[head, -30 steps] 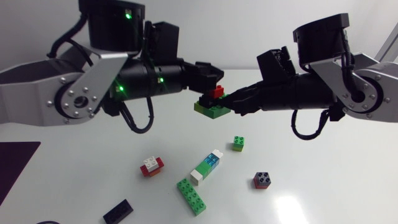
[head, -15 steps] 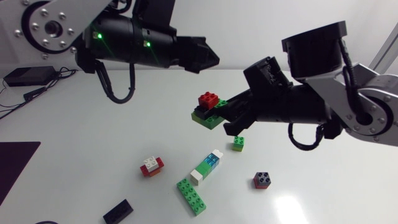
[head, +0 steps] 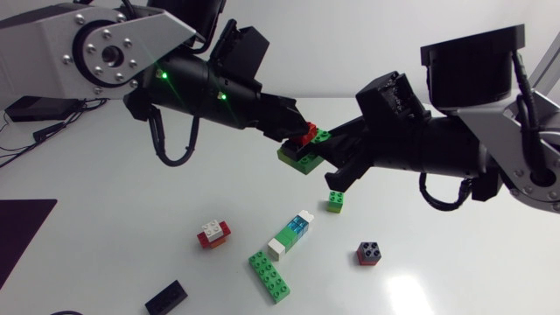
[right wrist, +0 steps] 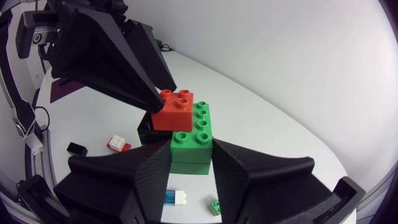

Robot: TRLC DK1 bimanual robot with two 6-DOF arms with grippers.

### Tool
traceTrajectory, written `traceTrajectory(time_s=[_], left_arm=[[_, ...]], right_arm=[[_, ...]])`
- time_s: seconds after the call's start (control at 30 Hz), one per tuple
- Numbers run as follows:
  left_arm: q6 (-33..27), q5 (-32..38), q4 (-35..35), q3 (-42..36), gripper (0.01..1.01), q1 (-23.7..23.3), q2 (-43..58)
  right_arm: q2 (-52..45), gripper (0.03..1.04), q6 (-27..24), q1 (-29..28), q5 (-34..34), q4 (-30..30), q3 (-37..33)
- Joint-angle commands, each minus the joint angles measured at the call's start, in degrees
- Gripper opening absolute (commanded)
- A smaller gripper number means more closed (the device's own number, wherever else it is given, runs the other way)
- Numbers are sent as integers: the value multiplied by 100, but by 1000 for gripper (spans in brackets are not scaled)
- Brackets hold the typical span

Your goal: Separate the duplo bricks

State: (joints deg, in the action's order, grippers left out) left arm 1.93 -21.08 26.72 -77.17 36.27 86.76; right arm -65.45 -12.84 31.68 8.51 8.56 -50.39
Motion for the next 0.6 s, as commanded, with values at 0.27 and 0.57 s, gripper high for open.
traceTrajectory(time_s=[0.27,0.57], left_arm=[[-106,43,105,-150,543,240,87],[-193,667,114,-62,543,477,174]], right_arm=[[59,211,-87,66,-52,-100,161],[59,211,-105,224,-201,-109,205]])
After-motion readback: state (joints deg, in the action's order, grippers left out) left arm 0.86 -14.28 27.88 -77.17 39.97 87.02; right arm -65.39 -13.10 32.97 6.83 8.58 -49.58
